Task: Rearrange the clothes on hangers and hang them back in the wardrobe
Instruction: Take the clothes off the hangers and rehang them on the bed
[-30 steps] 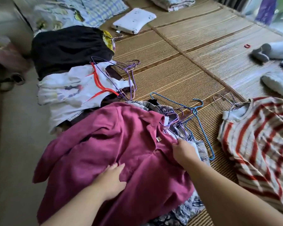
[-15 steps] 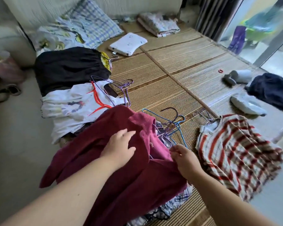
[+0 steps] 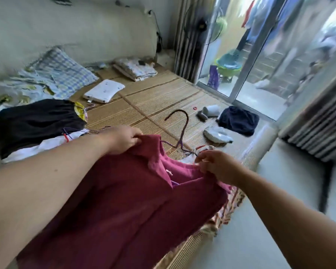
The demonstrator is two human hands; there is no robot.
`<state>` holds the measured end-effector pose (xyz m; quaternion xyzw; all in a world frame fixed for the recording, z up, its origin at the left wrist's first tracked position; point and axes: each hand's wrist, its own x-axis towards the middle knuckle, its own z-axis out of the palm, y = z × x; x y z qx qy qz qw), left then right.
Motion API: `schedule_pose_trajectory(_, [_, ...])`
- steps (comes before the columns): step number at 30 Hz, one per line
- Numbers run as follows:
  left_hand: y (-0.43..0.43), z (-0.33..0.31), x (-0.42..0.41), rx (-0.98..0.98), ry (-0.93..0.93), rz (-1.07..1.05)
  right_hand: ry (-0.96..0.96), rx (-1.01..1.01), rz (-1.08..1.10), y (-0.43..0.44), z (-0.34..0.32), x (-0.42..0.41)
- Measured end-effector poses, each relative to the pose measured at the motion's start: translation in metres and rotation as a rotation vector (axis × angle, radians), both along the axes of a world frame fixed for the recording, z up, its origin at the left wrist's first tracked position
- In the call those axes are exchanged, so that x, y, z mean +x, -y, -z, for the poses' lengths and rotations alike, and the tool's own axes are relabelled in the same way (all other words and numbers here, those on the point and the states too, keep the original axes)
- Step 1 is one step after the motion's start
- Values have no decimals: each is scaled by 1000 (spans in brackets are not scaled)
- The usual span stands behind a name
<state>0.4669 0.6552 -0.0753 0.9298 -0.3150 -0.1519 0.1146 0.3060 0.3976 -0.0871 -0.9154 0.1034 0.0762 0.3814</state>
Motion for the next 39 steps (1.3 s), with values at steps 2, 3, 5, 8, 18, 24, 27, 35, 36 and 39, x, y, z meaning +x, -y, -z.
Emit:
schedule_pose_trajectory(2, [44, -27, -18, -81, 20, 74, 58, -34, 80, 42, -30, -27])
schedule_pose_trajectory(3, [67, -38, -30, -116, 27, 110, 81, -63, 122, 63, -43, -43])
schedule_pose_trajectory(5, [121, -55, -54, -179, 25, 163, 136, -91, 207, 110, -62, -76])
schedule_pose_trajectory(8, [199, -70, -91, -258, -17, 214, 196, -115, 312, 176, -84, -123])
schedule_pose_trajectory(18, [470, -58, -206, -373, -48, 228, 270, -162, 507, 420, -103, -234])
schedule_pose_trajectory(24, [581, -41, -220, -359, -92, 113, 322, -270, 589, 525, -110, -207])
schedule_pose_trajectory(27, [622, -30, -204, -385, -122, 65, 348, -403, 587, 565, -106, -173])
schedule_pose_trajectory(35, [728, 32, -112, -373, -213, 20, 271, -408, 559, 669, -63, -70])
schedule_pose_trajectory(36, [740, 37, -97, -369, -219, 23, 253, -391, 555, 682, -59, -53])
schedule_pose_trajectory(39, [771, 47, -46, -354, -258, -6, 201, -340, 535, 722, -43, 8])
